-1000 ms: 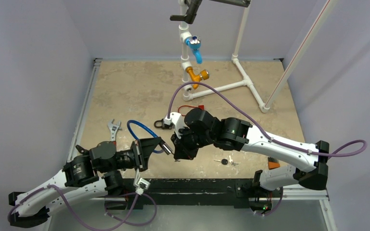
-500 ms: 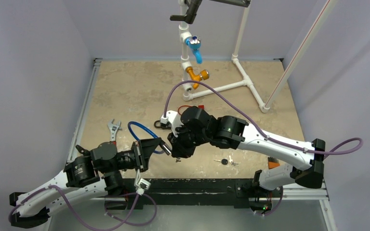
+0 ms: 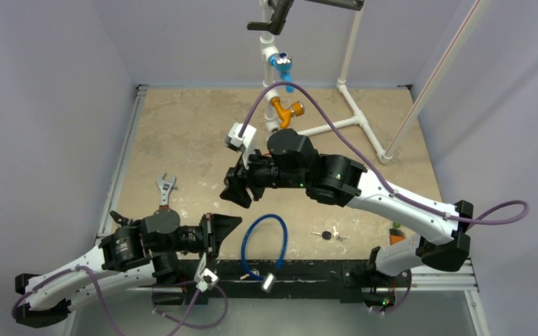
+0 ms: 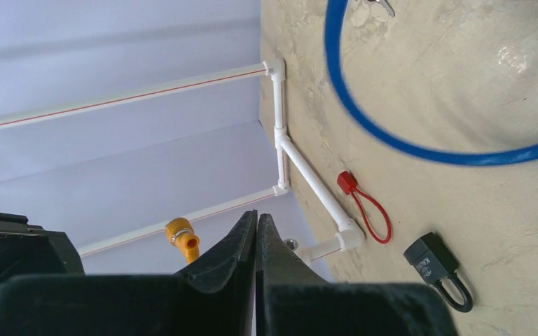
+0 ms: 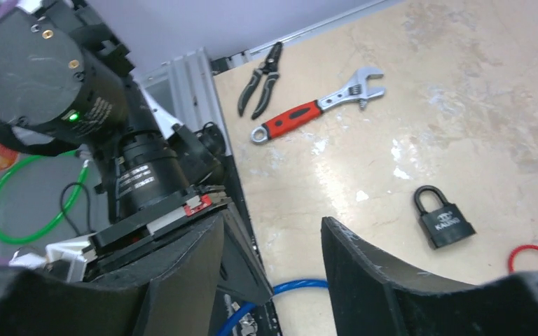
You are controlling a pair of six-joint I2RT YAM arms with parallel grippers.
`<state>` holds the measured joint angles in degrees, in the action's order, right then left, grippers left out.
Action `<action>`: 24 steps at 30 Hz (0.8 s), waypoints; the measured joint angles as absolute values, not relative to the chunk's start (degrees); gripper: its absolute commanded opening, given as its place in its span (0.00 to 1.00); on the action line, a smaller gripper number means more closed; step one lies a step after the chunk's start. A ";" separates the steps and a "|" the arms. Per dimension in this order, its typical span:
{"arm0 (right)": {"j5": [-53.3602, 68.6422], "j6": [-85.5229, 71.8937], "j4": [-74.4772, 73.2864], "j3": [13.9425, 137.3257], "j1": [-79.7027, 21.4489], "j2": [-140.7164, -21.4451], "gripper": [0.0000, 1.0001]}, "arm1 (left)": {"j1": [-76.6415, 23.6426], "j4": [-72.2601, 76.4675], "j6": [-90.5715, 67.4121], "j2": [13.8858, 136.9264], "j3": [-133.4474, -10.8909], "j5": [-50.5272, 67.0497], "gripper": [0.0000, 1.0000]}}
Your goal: Unlock with the key
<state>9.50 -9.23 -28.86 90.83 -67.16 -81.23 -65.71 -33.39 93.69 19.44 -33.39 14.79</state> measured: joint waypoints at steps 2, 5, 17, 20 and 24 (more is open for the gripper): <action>8.12 -9.26 -28.40 90.54 -67.18 -81.01 0.57 | -65.71 -33.34 91.81 19.94 -33.39 14.17 0.00; 6.17 -9.72 -26.72 86.11 -67.18 -78.70 0.58 | -65.60 -32.97 88.99 22.20 -33.26 10.74 0.00; 2.04 -19.29 -24.73 57.71 -67.22 -65.45 0.57 | -56.21 -34.09 77.49 33.89 -34.74 5.23 0.12; 1.52 -23.14 -24.64 51.35 -67.66 -64.55 0.60 | -50.30 -34.50 72.44 36.93 -38.54 6.66 0.15; -2.81 -28.71 -27.33 45.50 -68.29 -64.36 0.60 | -43.22 -36.40 67.09 39.77 -42.39 8.97 0.14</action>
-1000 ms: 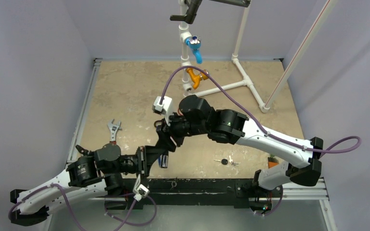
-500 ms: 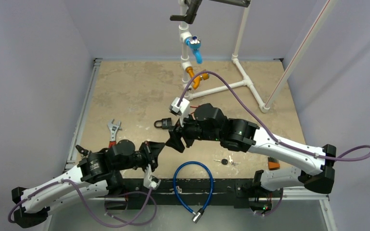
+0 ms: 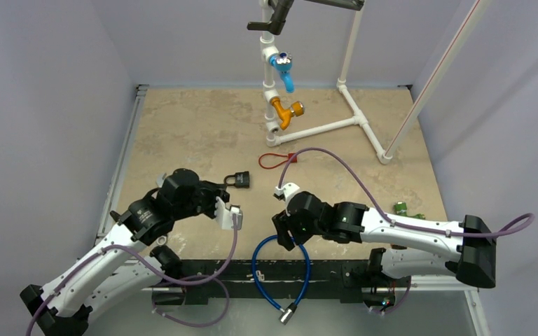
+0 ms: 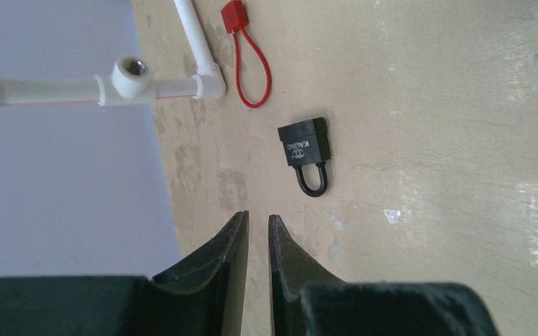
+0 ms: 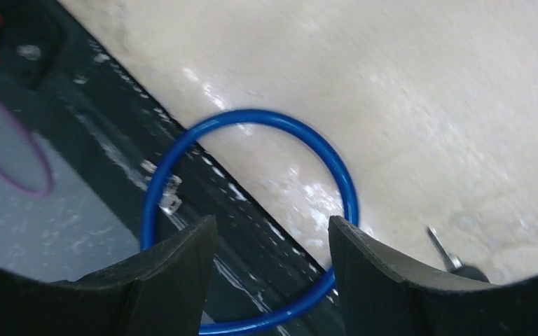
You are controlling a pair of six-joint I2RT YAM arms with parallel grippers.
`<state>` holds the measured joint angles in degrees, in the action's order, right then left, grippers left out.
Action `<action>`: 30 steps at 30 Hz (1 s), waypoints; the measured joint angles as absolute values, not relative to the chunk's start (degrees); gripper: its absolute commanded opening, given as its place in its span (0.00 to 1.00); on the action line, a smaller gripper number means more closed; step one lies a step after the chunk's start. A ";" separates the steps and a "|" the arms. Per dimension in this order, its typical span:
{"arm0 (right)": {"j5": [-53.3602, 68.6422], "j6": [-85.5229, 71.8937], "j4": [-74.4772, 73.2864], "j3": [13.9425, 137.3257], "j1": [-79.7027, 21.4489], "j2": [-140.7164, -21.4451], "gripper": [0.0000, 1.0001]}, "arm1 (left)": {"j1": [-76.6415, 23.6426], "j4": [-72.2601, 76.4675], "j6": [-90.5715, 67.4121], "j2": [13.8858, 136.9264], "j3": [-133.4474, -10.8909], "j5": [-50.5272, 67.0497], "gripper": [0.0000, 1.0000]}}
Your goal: Unlock with the key
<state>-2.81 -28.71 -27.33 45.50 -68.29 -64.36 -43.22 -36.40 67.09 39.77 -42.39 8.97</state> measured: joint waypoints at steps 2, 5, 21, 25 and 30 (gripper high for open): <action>-5.34 -31.62 -29.95 44.25 -68.55 -64.38 0.59 | -41.36 -37.87 65.34 40.82 -43.48 9.91 0.13; -8.49 -35.44 -32.77 43.99 -69.17 -64.77 0.57 | -39.07 -40.40 62.46 43.27 -45.08 11.53 0.13; -11.42 -52.90 -33.56 35.99 -77.67 -74.61 0.02 | -31.14 -49.06 52.99 49.98 -54.52 17.02 0.23; -12.05 -54.02 -30.48 35.70 -77.97 -74.78 0.00 | -31.14 -49.19 52.60 49.80 -54.54 17.78 0.23; -14.26 -50.19 -32.14 39.88 -77.80 -75.81 0.00 | -31.14 -49.95 51.94 49.10 -55.16 18.17 0.22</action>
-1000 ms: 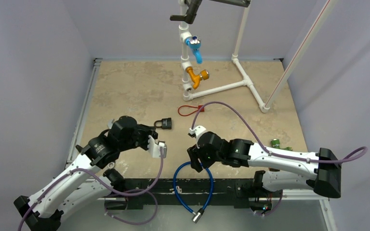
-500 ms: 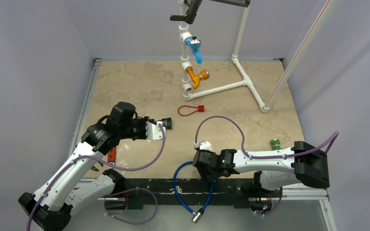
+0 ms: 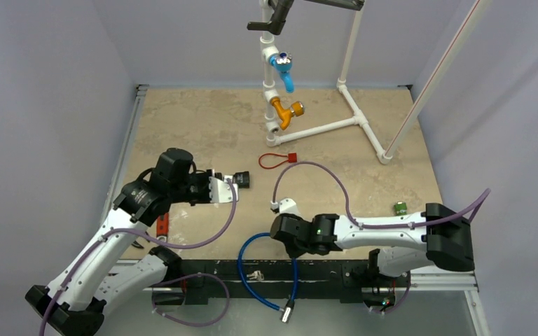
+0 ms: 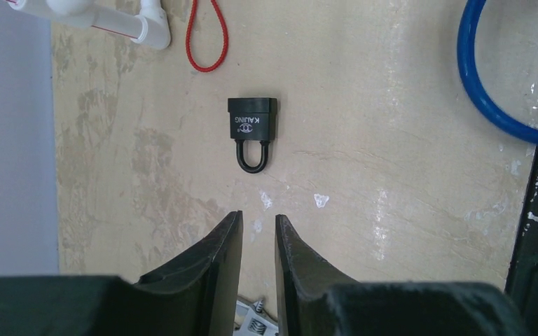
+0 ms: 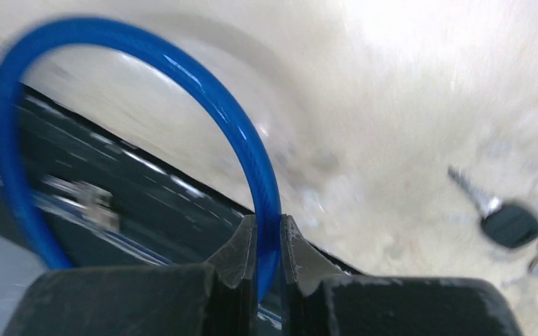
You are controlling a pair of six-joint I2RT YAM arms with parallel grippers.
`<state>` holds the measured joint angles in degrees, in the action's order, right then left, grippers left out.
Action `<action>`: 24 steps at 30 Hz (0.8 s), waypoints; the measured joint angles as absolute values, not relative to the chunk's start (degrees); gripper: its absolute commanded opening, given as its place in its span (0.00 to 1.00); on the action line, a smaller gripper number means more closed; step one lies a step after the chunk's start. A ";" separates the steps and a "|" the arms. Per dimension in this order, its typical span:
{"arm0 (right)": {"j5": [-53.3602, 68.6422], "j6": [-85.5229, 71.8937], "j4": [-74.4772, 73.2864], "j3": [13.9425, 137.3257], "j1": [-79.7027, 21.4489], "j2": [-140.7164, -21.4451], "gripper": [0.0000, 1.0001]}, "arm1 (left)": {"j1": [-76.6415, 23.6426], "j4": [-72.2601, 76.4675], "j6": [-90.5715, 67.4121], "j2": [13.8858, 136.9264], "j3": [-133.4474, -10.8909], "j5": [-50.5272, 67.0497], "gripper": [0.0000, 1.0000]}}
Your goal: Unlock with the key
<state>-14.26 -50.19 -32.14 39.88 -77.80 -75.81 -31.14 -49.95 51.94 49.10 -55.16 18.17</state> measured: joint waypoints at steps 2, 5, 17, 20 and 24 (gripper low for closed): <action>-15.44 -45.93 -32.73 44.99 -76.44 -76.51 0.00 | -31.14 -50.09 51.72 48.53 -55.31 18.31 0.21; -15.38 -37.89 -31.55 52.69 -72.40 -76.55 0.00 | -31.14 -50.48 51.46 47.68 -55.31 18.52 0.19; -7.16 -11.70 -27.64 77.47 -55.86 -96.23 0.00 | -30.76 -51.29 50.02 45.15 -55.31 19.64 0.17; -6.17 -8.27 -26.87 80.68 -55.46 -103.48 0.01 | -30.76 -51.64 50.04 44.23 -55.18 19.88 0.18; -6.52 -5.89 -26.13 80.99 -55.46 -109.47 0.30 | -30.76 -51.62 50.13 42.70 -53.82 20.01 0.22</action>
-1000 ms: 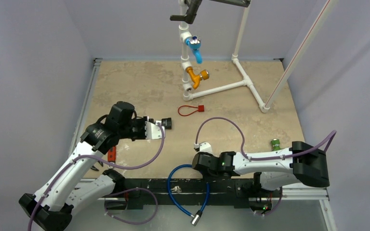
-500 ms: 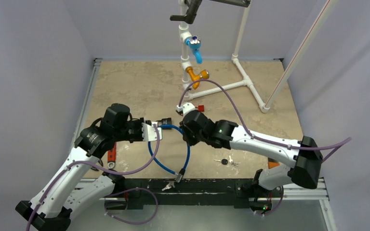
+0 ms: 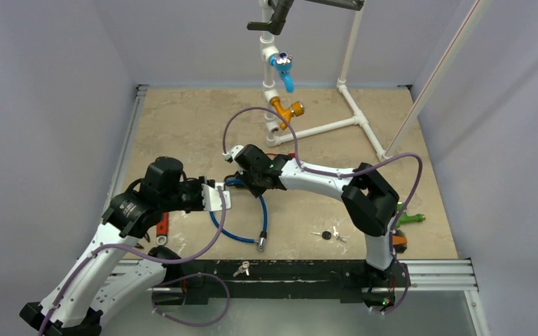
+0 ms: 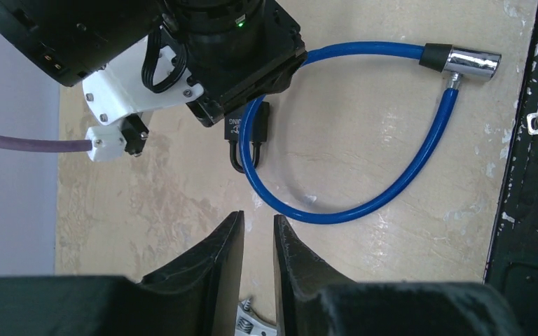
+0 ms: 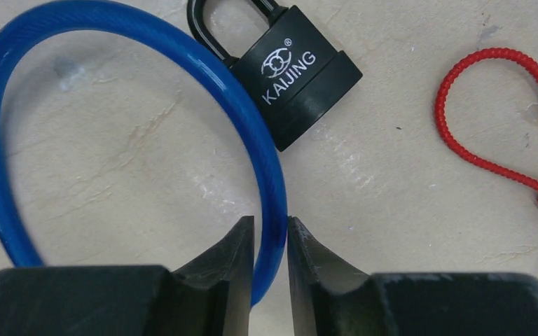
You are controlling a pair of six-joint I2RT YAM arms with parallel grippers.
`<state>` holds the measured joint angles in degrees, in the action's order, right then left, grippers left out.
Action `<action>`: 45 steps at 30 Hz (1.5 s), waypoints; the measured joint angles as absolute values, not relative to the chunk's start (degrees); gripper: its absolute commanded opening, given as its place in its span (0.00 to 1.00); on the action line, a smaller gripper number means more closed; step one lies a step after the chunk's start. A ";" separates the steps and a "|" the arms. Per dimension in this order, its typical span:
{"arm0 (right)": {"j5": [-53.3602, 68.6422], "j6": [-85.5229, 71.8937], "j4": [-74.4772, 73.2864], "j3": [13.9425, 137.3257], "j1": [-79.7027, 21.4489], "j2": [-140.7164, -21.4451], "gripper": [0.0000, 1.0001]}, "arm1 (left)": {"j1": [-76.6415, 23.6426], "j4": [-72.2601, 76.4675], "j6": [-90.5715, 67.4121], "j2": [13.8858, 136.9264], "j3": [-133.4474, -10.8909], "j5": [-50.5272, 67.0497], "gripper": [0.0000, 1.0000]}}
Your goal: Unlock with the key
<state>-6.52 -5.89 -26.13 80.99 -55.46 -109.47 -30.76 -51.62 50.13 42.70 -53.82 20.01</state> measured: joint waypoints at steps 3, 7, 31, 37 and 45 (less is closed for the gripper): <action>-7.27 -5.43 -26.13 80.99 -55.48 -110.43 0.49 | -30.76 -51.99 50.09 42.50 -53.45 19.99 0.27; -8.36 -5.32 -24.60 79.57 -55.48 -105.49 0.58 | -30.76 -52.01 49.98 42.52 -53.45 19.97 0.36; 5.58 -3.16 4.51 42.15 -79.31 -84.77 0.53 | -24.21 -53.43 40.64 39.40 -50.50 20.78 0.80; 6.22 -1.72 7.77 43.40 -81.32 -90.74 0.51 | -24.12 -53.06 39.57 41.67 -50.48 20.78 0.82; 6.17 -1.26 10.50 43.40 -82.46 -94.17 0.46 | -23.94 -51.40 36.93 42.26 -50.98 20.78 0.85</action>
<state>6.17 -1.26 10.50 43.40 -82.46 -94.17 -23.94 -51.40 36.93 42.26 -50.98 20.78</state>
